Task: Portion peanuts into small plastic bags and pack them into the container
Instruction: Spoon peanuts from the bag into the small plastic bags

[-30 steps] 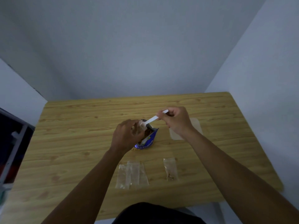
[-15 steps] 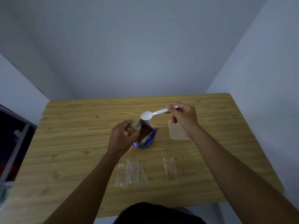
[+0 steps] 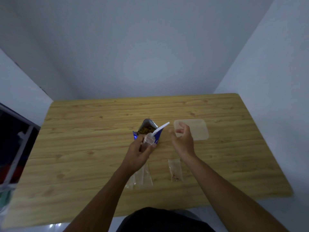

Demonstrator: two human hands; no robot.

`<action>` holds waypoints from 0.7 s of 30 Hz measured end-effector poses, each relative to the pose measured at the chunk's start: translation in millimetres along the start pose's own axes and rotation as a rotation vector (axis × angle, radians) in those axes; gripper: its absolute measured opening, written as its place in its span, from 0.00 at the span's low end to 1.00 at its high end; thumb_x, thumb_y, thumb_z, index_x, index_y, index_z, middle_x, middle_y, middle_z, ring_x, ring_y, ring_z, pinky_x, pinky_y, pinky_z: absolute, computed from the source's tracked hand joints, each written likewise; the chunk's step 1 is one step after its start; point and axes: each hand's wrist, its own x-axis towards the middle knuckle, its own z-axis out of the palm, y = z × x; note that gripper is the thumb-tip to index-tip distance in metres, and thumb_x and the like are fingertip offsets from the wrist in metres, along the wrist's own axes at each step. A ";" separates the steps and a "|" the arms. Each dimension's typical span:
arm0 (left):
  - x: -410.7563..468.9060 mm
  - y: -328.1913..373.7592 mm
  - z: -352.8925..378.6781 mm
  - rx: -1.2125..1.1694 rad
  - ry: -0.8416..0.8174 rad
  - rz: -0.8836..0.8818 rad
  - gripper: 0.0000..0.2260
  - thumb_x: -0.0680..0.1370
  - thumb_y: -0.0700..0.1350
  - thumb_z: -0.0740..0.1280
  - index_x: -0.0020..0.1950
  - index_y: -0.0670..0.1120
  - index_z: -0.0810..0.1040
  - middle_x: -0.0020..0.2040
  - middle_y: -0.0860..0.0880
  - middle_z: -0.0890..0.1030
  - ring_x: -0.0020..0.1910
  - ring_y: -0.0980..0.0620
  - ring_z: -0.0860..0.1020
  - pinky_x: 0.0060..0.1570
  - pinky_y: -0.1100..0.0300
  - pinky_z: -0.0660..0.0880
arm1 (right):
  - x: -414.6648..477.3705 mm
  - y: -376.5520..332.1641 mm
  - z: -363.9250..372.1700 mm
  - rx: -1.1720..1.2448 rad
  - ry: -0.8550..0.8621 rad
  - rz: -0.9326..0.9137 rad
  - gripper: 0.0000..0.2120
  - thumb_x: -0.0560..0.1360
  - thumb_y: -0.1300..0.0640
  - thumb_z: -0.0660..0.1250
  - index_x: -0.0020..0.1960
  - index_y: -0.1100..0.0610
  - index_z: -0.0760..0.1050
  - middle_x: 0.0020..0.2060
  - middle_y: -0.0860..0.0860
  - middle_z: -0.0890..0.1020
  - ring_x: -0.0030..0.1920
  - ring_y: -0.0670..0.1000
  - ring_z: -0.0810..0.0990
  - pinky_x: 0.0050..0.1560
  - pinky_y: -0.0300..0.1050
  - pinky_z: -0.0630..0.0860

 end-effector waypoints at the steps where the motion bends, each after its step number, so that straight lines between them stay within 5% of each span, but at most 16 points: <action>1: -3.1 -0.5 2.4 -0.010 -0.037 0.005 0.18 0.75 0.58 0.69 0.48 0.43 0.73 0.36 0.35 0.72 0.32 0.48 0.70 0.33 0.49 0.70 | -2.0 6.9 -2.3 0.004 -0.009 0.017 0.22 0.77 0.49 0.70 0.69 0.50 0.72 0.53 0.47 0.80 0.51 0.49 0.80 0.50 0.44 0.75; 6: -8.5 -5.2 19.1 -0.079 -0.098 -0.155 0.19 0.83 0.59 0.54 0.47 0.48 0.77 0.36 0.50 0.74 0.34 0.54 0.72 0.34 0.60 0.71 | -15.8 28.5 -13.3 0.122 -0.273 0.111 0.11 0.76 0.62 0.70 0.55 0.50 0.81 0.43 0.53 0.86 0.34 0.49 0.80 0.31 0.38 0.74; 9: -6.5 -10.6 31.3 -0.054 -0.016 -0.191 0.12 0.84 0.48 0.58 0.48 0.44 0.76 0.35 0.47 0.77 0.32 0.54 0.76 0.34 0.58 0.75 | -26.1 33.8 -18.5 0.190 -0.428 0.192 0.14 0.75 0.64 0.70 0.58 0.53 0.80 0.44 0.53 0.87 0.35 0.49 0.81 0.32 0.40 0.73; 14: -5.4 -19.9 44.8 0.216 0.049 -0.131 0.05 0.81 0.42 0.65 0.47 0.45 0.79 0.40 0.53 0.82 0.39 0.62 0.79 0.37 0.72 0.72 | -31.0 46.6 -20.8 0.148 -0.429 0.179 0.04 0.73 0.59 0.77 0.48 0.54 0.84 0.40 0.51 0.86 0.37 0.46 0.82 0.35 0.42 0.76; 21: -0.3 -45.1 74.1 0.232 0.040 -0.244 0.06 0.79 0.46 0.68 0.44 0.48 0.82 0.37 0.51 0.84 0.37 0.51 0.83 0.40 0.46 0.82 | -14.7 79.5 -35.6 0.052 -0.304 0.181 0.07 0.75 0.64 0.74 0.41 0.53 0.83 0.41 0.51 0.88 0.41 0.49 0.86 0.53 0.52 0.84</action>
